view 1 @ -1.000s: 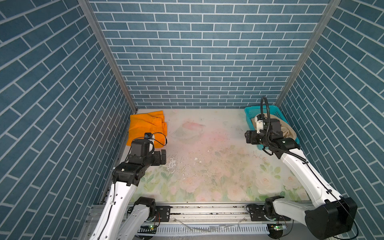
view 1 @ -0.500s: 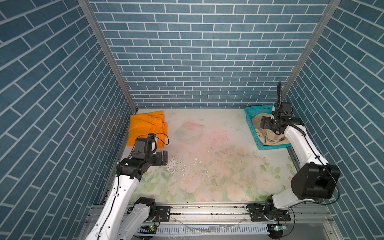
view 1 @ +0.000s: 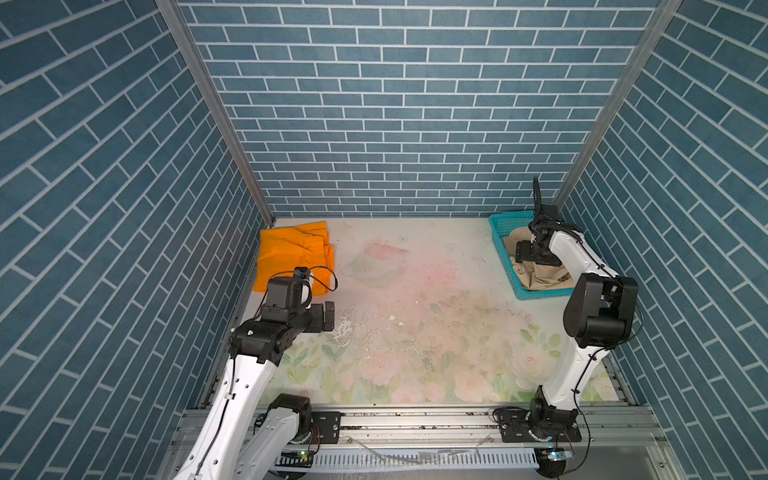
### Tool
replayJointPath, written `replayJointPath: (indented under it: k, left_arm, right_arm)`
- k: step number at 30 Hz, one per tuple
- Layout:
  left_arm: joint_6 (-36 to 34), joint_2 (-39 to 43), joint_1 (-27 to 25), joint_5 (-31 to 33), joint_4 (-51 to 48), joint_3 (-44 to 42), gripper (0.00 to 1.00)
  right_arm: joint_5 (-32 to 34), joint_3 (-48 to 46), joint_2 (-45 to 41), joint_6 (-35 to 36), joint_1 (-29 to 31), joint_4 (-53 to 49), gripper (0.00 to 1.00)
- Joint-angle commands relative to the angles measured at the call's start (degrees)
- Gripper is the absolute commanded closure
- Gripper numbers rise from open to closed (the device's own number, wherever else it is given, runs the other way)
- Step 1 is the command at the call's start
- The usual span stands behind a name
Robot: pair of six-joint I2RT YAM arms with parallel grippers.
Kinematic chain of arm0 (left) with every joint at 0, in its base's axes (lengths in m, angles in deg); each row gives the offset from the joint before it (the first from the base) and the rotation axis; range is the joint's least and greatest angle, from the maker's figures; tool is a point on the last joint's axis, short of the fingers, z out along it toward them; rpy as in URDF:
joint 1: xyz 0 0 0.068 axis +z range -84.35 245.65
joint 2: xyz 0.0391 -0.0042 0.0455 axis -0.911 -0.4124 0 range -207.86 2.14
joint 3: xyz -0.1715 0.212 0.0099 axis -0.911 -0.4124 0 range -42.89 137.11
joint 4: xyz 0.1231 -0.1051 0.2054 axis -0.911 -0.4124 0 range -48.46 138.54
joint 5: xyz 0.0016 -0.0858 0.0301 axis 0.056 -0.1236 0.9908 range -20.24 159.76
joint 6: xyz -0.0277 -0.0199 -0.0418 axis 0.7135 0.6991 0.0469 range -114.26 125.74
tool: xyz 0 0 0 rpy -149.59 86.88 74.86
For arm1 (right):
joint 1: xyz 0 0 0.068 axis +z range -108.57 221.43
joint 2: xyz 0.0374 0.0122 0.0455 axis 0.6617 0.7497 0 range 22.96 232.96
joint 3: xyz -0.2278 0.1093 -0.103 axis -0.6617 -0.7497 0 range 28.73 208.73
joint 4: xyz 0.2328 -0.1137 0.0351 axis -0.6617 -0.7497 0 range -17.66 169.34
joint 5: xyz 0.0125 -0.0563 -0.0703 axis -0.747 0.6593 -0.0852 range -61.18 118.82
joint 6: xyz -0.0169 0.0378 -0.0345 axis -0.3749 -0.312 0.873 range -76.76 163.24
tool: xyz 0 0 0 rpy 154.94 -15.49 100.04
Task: Fold and stack the shorts
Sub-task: 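Release the shorts with the left gripper while the right reaches into the teal basket, then grasp the beige shorts in the teal basket with the right gripper and lift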
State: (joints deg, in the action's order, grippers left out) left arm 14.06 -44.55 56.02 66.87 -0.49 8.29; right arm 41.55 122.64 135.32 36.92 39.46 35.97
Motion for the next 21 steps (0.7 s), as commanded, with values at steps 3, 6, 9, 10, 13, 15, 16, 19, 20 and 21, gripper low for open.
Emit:
replayJointPath:
  k: [3, 6, 9, 10, 13, 15, 16, 19, 20, 21]
  left_arm:
    - [-0.4, 0.4, 0.1, -0.5, -0.2, 1.1, 0.0]
    - [-0.4, 0.6, 0.1, -0.5, -0.1, 0.9, 0.0]
    - [-0.4, 0.7, 0.1, -0.5, -0.1, 0.9, 0.0]
    - [-0.3, 0.8, 0.1, -0.4, -0.2, 1.0, 0.0]
    - [-0.3, 1.0, 0.1, 0.1, -0.2, 1.0, 0.0]
    - [-0.3, 0.9, 0.1, 0.1, -0.2, 0.9, 0.0]
    - [-0.3, 0.9, 0.1, 0.1, -0.2, 0.9, 0.0]
    - [-0.2, 0.8, 0.1, 0.0, -0.1, 0.9, 0.0]
    - [-0.2, 0.7, 0.1, 0.0, -0.2, 1.0, 0.0]
    - [-0.2, 0.6, 0.1, 0.0, -0.2, 1.0, 0.0]
  right_arm:
    - [0.1, 1.4, 5.1, 1.9, -1.3, -1.2, 0.18]
    - [-1.7, 0.9, 6.8, 1.9, -2.0, 0.5, 0.26]
    - [-4.2, 1.3, 8.5, 1.8, -3.2, 0.9, 0.44]
    - [-5.0, 1.4, 8.8, 1.8, -3.4, 1.1, 0.57]
    - [-5.4, 0.1, 6.7, 1.9, -3.5, 2.4, 0.94]
    - [-5.5, -1.2, 3.7, 1.9, -3.6, 3.7, 1.0]
    - [-5.3, -1.7, 2.3, 1.9, -3.6, 4.3, 1.0]
    - [-5.3, -2.3, -3.4, 1.8, -3.6, 5.0, 1.0]
    - [-5.5, -2.2, -5.2, 1.8, -3.6, 4.9, 1.0]
    - [-5.9, -2.1, -7.2, 1.5, -3.6, 4.6, 1.0]
